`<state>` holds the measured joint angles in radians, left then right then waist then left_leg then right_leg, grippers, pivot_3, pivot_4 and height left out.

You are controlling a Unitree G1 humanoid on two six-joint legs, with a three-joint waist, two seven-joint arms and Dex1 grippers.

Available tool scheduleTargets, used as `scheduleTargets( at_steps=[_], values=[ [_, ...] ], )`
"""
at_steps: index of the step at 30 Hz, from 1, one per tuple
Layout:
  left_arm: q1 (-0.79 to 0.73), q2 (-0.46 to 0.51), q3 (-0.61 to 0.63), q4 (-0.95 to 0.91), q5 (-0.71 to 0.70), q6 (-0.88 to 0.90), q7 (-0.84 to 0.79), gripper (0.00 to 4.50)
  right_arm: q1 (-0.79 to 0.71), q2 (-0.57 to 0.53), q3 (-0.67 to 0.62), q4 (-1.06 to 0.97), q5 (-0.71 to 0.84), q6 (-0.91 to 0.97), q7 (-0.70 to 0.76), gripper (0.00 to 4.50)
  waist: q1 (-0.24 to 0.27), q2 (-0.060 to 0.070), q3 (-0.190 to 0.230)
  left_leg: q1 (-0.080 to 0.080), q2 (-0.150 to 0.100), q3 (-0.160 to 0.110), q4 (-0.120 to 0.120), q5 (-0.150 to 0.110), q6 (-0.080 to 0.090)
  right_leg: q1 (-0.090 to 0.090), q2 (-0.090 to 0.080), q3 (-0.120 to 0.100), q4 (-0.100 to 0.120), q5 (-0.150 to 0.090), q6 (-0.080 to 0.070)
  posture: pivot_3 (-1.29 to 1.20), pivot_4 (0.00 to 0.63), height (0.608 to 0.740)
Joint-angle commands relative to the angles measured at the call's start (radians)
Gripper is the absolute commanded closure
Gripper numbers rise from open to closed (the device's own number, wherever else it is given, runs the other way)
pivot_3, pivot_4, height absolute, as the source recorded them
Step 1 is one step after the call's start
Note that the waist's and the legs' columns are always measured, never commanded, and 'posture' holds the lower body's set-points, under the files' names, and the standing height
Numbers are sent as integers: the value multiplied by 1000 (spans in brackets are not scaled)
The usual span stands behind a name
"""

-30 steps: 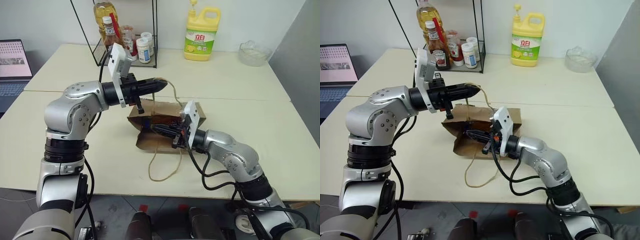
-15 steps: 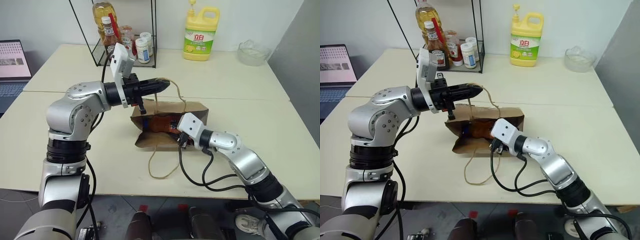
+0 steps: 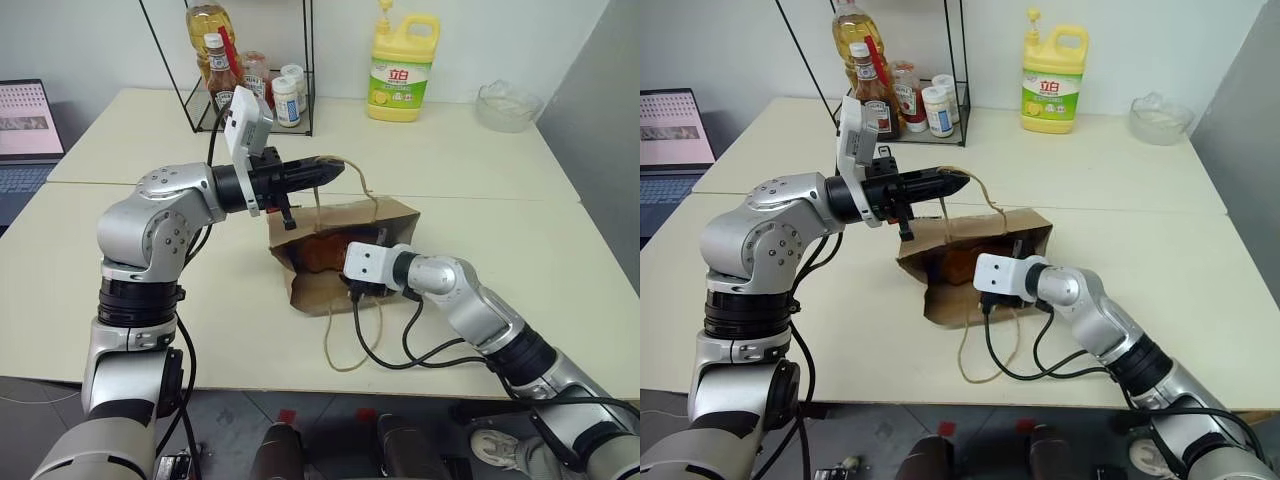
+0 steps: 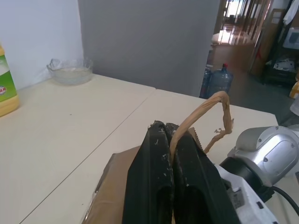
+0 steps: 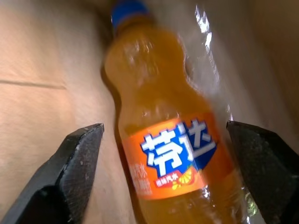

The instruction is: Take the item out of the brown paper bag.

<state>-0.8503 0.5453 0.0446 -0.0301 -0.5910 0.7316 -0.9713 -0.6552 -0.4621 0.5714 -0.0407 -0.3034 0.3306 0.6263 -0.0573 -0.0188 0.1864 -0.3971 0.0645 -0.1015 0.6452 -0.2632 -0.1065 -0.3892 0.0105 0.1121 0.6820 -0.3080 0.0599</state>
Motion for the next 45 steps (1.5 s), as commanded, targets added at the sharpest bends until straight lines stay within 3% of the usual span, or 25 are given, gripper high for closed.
scheduleTargets(
  at_steps=[1, 7, 13, 22, 28, 32, 39, 45],
  values=[
    [-9, -5, 5, -40, -14, -18, 2, 4500, -17, 5, -7, 38, -44, 16, 16, 39, 0, 0, 0, 0, 0, 0, 0, 0, 0, 0, 0, 0, 0, 0, 0, 0, 150, 740],
    [-12, -11, 5, -39, -14, -19, 4, 4500, -30, 12, 3, 100, -87, 1, 40, 39, 0, 0, 0, 0, 0, 0, 0, 0, 0, 0, 0, 0, 0, 0, 0, 0, 150, 740],
    [-13, -15, 6, -36, -12, -20, 5, 4500, -16, 10, -27, 98, -93, -35, 41, 1156, 0, 0, 0, 0, 0, 0, 0, 0, -1, 1, 0, 0, 0, 0, 0, 0, 150, 740],
    [-3, -20, -4, 3, 28, -64, 11, 4500, 45, -22, -145, -39, -8, -196, 37, 1160, 2, 0, 0, -1, 0, -1, 0, 0, -1, 0, -1, -1, 0, 0, 0, 0, 150, 740],
    [0, -42, -35, 66, 100, -143, 34, 4500, 93, -78, -248, -222, 120, -124, 158, 1160, 1, 1, 0, -1, 0, -1, 0, 0, -1, 0, -1, -1, 0, 0, 0, 0, 150, 740],
    [-7, -47, -34, 87, 111, -164, 31, 4500, 144, -136, -368, -367, 254, 1, 230, 1160, 2, 1, 0, -2, 0, -2, 0, 0, -1, 0, -1, -2, 0, 0, 0, 0, 150, 740],
    [-2, -38, -27, 112, 131, -189, 35, 4500, 277, -243, -717, -612, 652, 465, 322, 1160, 8, 2, 1, -3, -1, -4, 0, 0, 0, 1, -1, -5, 0, 0, 0, 0, 150, 740],
    [-17, -39, -28, 147, 142, -202, 36, 4500, 295, -359, -895, -654, 833, 669, 308, 1160, 7, 2, 1, -2, 0, -5, 0, -1, 3, 1, -1, -6, -1, 0, 0, 0, 150, 740]
  ],
)
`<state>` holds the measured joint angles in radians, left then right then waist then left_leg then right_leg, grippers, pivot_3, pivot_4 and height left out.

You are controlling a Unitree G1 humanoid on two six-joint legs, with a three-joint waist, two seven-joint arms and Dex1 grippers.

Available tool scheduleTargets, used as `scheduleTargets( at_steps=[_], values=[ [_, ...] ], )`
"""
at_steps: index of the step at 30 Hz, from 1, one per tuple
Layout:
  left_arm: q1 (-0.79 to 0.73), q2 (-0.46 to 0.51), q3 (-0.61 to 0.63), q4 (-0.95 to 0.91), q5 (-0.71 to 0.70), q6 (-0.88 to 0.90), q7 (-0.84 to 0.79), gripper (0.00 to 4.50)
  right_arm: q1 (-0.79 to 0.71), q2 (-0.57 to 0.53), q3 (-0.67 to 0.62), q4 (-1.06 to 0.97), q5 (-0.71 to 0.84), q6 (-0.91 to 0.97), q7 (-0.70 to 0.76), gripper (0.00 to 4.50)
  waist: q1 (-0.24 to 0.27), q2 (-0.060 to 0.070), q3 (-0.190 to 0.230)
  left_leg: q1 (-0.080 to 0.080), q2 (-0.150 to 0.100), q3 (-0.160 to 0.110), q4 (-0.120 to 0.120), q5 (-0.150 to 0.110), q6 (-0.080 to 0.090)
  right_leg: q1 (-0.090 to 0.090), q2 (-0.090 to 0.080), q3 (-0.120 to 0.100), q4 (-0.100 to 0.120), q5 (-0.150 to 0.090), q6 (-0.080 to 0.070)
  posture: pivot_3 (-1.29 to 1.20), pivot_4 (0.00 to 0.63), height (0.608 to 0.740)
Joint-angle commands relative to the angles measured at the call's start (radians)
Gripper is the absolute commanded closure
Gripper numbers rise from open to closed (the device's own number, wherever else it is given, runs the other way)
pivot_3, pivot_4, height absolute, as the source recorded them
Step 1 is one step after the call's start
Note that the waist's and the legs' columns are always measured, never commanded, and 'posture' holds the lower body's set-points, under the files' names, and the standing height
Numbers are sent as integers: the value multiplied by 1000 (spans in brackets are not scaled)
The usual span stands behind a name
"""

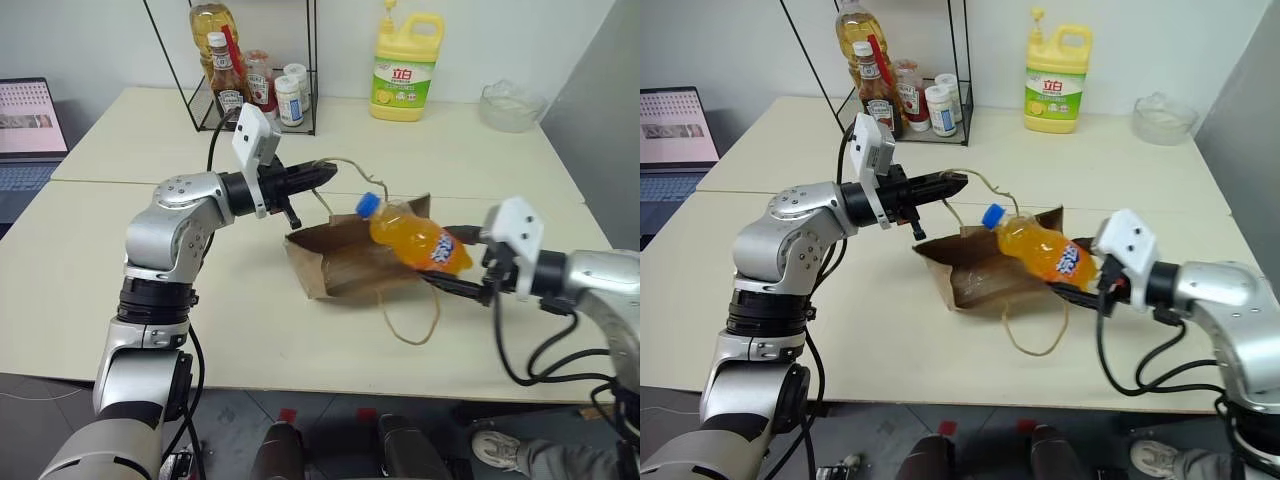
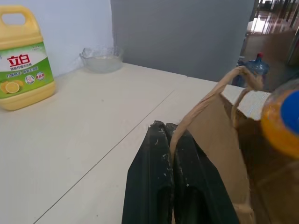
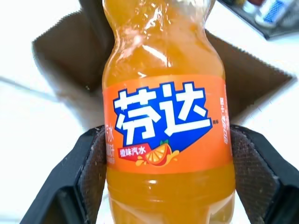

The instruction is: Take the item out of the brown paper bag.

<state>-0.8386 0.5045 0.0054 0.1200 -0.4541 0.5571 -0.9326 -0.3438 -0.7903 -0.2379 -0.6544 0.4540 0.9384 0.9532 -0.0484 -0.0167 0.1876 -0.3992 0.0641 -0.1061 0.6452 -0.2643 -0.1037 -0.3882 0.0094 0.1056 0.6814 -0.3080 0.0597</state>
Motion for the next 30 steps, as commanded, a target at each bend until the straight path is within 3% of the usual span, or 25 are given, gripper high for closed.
scheduleTargets(
  at_steps=[1, 5, 8, 14, 17, 23, 26, 30],
  values=[
    [-33, -1, 11, 2, 5, -29, -3, 4500, -13, -43, -100, -32, 83, 71, -29, 1160, -2, 0, 0, 0, 0, 0, 0, 0, 0, 0, 0, 0, 0, 0, 0, 0, 150, 740],
    [-49, -7, 7, 21, 11, -34, -6, 4500, -35, -60, -176, 38, 106, 112, -97, 1160, 0, 0, 0, 0, 0, 0, 0, 0, 1, 0, 0, 0, 0, 0, 0, 0, 150, 740],
    [-54, -9, 4, 27, 14, -38, -6, 4500, 7, -110, -173, 132, 15, 80, -163, 1160, 1, 0, 0, 0, 0, 0, 0, 0, 1, 0, 0, 0, 0, 0, 0, 0, 150, 740],
    [-64, -19, -4, 40, 26, -51, -7, 4500, 55, -144, 25, 358, -184, -8, -303, 1160, 2, 1, 0, -1, 0, 1, 0, 1, 0, 0, -1, 0, 0, 0, 0, 0, 150, 740],
    [-65, -24, -4, 38, 30, -54, -4, 4500, 31, -169, 147, 463, -275, -119, -293, 1160, -1, 4, 2, -1, 0, 1, 0, 1, 0, 0, -1, 0, 0, 0, 0, 0, 150, 740],
    [-51, -22, 5, 16, 29, -48, 5, 4500, -21, -217, 260, 598, -390, -289, -267, 1160, -8, 7, 3, 0, 0, 1, 0, 2, -1, 0, -1, 0, 0, 0, 0, 0, 150, 740],
    [-36, -17, 13, 0, 25, -42, 14, 4500, -37, -226, 270, 627, -407, -324, -241, 206, -8, 7, 3, 0, 0, 1, 0, 2, -2, 0, -1, 0, 0, 0, 0, 0, 150, 740],
    [-19, -14, 20, -18, 24, -39, 27, 4500, -36, -220, 224, 564, -365, -315, -202, 62, -7, 7, 3, 0, 0, 1, 0, 3, -3, 0, -1, 0, 0, 0, 0, 0, 150, 740]
  ],
)
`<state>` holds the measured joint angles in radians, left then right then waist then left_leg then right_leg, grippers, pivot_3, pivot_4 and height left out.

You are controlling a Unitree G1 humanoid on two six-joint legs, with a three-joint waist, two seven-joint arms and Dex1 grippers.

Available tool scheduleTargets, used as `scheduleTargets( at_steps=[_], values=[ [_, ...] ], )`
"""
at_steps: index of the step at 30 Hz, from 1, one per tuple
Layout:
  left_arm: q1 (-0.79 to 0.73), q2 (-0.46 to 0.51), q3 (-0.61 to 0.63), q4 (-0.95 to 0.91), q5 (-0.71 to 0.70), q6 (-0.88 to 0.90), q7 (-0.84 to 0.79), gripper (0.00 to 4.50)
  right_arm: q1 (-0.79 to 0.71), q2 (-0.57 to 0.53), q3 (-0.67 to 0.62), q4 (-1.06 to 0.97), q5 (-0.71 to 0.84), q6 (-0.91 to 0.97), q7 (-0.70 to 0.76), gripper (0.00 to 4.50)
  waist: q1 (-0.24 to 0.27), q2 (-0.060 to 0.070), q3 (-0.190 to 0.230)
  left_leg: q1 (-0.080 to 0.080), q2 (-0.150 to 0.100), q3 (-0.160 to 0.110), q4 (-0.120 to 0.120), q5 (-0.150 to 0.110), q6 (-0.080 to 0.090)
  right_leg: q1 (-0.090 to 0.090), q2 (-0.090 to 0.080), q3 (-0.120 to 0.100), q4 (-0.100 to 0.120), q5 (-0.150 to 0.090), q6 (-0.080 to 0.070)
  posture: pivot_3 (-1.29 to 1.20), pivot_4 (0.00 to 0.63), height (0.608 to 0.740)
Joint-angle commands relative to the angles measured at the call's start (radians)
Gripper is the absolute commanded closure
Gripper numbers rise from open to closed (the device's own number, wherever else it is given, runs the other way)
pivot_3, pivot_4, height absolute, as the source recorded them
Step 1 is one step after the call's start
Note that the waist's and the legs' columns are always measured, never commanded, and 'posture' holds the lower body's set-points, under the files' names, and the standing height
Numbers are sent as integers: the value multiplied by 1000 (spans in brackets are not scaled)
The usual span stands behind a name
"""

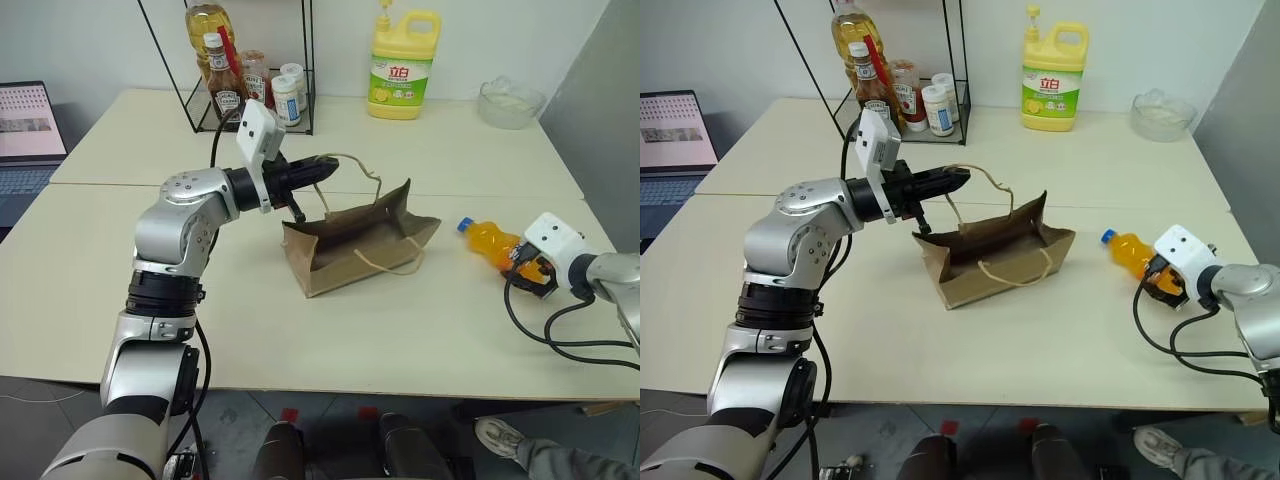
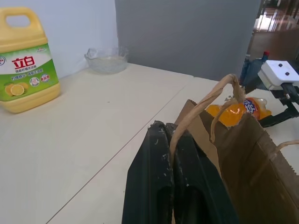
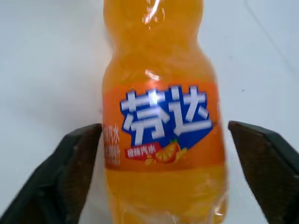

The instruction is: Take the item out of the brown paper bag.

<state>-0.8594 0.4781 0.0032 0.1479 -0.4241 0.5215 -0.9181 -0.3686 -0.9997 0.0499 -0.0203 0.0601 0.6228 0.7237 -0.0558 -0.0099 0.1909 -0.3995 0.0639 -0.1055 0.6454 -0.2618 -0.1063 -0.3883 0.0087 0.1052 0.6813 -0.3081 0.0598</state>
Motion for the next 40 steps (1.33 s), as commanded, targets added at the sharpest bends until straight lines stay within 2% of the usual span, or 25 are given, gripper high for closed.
scheduleTargets(
  at_steps=[1, 5, 8, 9, 10, 15, 18, 20, 22, 25, 28, 32, 35, 40],
  values=[
    [6, 15, 26, -47, -5, -7, 14, 4500, -11, -8, -84, -111, 49, 5, 37, 62, 0, 0, 0, 0, 0, 0, 0, 0, 0, 0, 0, 0, 0, 0, 0, 0, 150, 740],
    [2, 23, 40, -2, 20, -46, 43, 4500, -59, 103, -214, -301, 228, 120, 17, 62, -3, 0, 0, 0, 0, 0, 0, 0, 0, 0, 0, 0, 0, 0, 0, 0, 150, 740],
    [-17, 24, 61, 54, 24, -62, 69, 4500, -30, 155, -234, -411, 282, 181, 3, 62, 0, 0, 0, 0, 0, -1, 0, 1, -1, 0, 0, -1, 1, 0, 0, 0, 150, 740],
    [-18, 27, 65, 61, 20, -62, 71, 4069, -8, 172, -232, -432, 285, 186, -10, 0, 1, 0, 0, 0, 0, -2, 0, 1, -1, 1, 0, -2, 1, 0, 0, 0, 150, 740],
    [-16, 31, 71, 61, 15, -59, 69, 3874, 16, 198, -231, -450, 287, 195, -35, 0, 4, -1, -1, 0, 0, -2, 0, 1, -1, 1, 0, -2, 0, 0, 0, 0, 150, 740],
    [33, 56, 118, -4, -34, 4, 73, 2321, 115, 323, -206, -488, 233, 158, -177, 0, 11, -1, -1, -1, -1, -2, 0, 1, -1, 1, -1, -3, 0, 0, 0, 0, 150, 740],
    [105, 84, 178, -104, -93, 80, 99, 1413, 183, 389, -183, -498, 179, 90, -250, 0, 9, -1, -1, -1, 0, -2, 0, 1, -1, 1, -1, -3, 1, 0, 0, 0, 150, 740],
    [160, 109, 212, -173, -113, 121, 127, 755, 237, 396, -153, -515, 135, 31, -266, 0, 6, -1, -1, -1, 0, -2, -1, 1, -1, 0, -1, -3, 1, 0, 0, 0, 150, 740],
    [248, 124, 274, -269, -120, 158, 202, 126, 310, 435, -138, -542, 112, -18, -300, 0, 3, -1, -1, 0, 0, -2, -1, 1, -2, 0, -1, -3, 1, 0, 0, 0, 150, 740],
    [380, 106, 351, -370, -87, 180, 350, 42, 376, 519, -152, -570, 107, -40, -367, 0, 0, 0, -1, 1, 1, -2, -1, 1, -2, 1, -1, -3, 1, 0, 0, 0, 150, 740],
    [604, 53, 349, -513, -19, 153, 460, 42, 429, 626, -170, -579, 113, -47, -443, 0, 2, 0, -2, 1, 1, -1, -1, 2, -3, 2, -1, -2, 2, 0, 0, 0, 150, 740],
    [869, -79, 287, -619, 87, 81, 601, 42, 480, 729, -179, -568, 136, -78, -489, 0, 8, -1, -3, 2, 1, -1, -1, 2, -3, 3, -2, -3, 1, 0, 0, 0, 150, 740],
    [1030, -153, 192, -665, 175, 12, 658, 42, 492, 772, -174, -543, 122, -113, -513, 0, 13, -1, -3, 1, 1, -1, -1, 2, -3, 3, -2, -2, 1, 0, 0, 0, 150, 740],
    [1170, -238, 89, -669, 266, -81, 731, 42, 530, 815, -130, -525, 107, -144, -534, 0, 17, 2, -8, 3, 0, 0, -2, 1, -2, 3, -2, -2, 1, 0, 0, 0, 150, 740]
  ],
)
